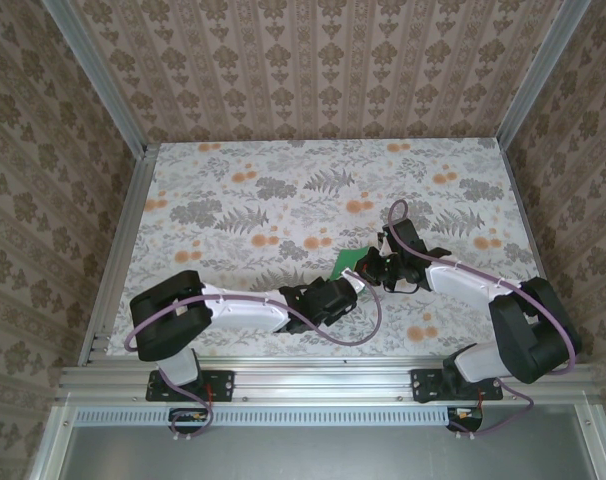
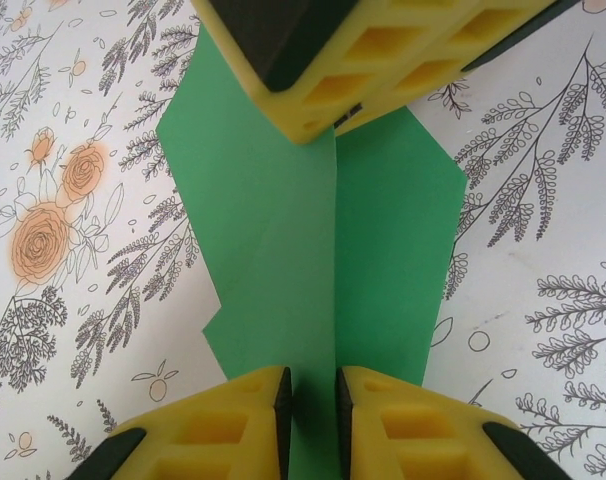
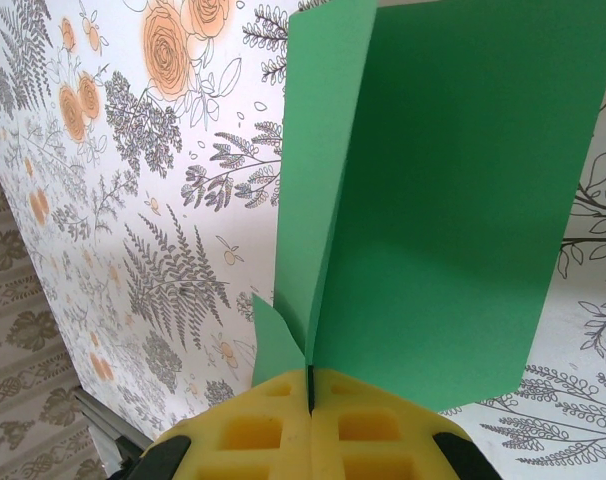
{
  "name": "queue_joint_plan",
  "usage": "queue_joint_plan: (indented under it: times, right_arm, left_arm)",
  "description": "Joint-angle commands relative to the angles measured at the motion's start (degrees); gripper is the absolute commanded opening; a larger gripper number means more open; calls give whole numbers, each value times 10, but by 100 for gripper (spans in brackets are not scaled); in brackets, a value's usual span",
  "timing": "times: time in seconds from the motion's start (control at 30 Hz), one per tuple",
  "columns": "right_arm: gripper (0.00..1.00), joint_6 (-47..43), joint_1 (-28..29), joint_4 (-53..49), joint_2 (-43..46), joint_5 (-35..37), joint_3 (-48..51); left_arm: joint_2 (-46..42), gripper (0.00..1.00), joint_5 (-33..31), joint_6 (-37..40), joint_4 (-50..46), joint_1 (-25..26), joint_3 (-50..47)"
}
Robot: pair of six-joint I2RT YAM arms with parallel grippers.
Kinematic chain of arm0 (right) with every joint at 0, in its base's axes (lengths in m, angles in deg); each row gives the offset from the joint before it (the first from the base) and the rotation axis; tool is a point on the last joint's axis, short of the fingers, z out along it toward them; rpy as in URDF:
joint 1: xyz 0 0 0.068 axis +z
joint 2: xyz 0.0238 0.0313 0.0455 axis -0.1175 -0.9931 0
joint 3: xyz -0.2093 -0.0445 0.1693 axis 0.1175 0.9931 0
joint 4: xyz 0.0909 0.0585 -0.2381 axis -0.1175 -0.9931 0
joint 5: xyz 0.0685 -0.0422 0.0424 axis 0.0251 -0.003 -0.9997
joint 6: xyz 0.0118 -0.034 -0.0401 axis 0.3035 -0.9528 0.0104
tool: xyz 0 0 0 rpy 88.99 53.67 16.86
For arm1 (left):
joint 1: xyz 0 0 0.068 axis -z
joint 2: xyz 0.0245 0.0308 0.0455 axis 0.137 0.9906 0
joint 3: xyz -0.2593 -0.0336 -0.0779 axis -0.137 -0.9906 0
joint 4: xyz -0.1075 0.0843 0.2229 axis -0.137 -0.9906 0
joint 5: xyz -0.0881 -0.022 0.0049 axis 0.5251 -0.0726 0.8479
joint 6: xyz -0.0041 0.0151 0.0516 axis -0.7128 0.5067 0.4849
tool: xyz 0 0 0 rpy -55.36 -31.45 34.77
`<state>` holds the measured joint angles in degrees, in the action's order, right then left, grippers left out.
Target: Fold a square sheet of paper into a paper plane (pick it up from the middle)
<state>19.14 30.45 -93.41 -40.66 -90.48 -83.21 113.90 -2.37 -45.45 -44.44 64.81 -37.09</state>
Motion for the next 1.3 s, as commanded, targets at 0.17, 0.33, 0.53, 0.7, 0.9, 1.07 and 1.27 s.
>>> queue_joint_plan:
  times: [0.17, 0.33, 0.53, 0.7, 0.9, 1.07, 1.27]
  right_arm:
    - [2, -3, -3, -9, 1, -14, -6]
    - [3, -4, -3, -10, 3, -14, -7]
    - [10, -9, -3, -13, 3, -16, -12]
    - [21, -31, -9, -43, 23, -8, -28]
    - [34, -65, -21, -93, 64, 9, -34]
    - [38, -86, -26, -116, 83, 8, -32]
    - [37, -99, -26, -117, 83, -7, -27]
  left_arm:
    - [-3, 5, 9, -7, 10, -12, 8]
    - [-10, 0, 26, -17, 14, -22, 2]
    - [-22, 0, 75, -33, 24, -37, -8]
    - [-29, 0, 99, -66, 25, -49, -18]
    - [-26, 0, 137, -114, 46, -66, -36]
    - [-26, 0, 171, -157, 84, -85, -58]
    - [-29, 0, 217, -210, 117, -113, -83]
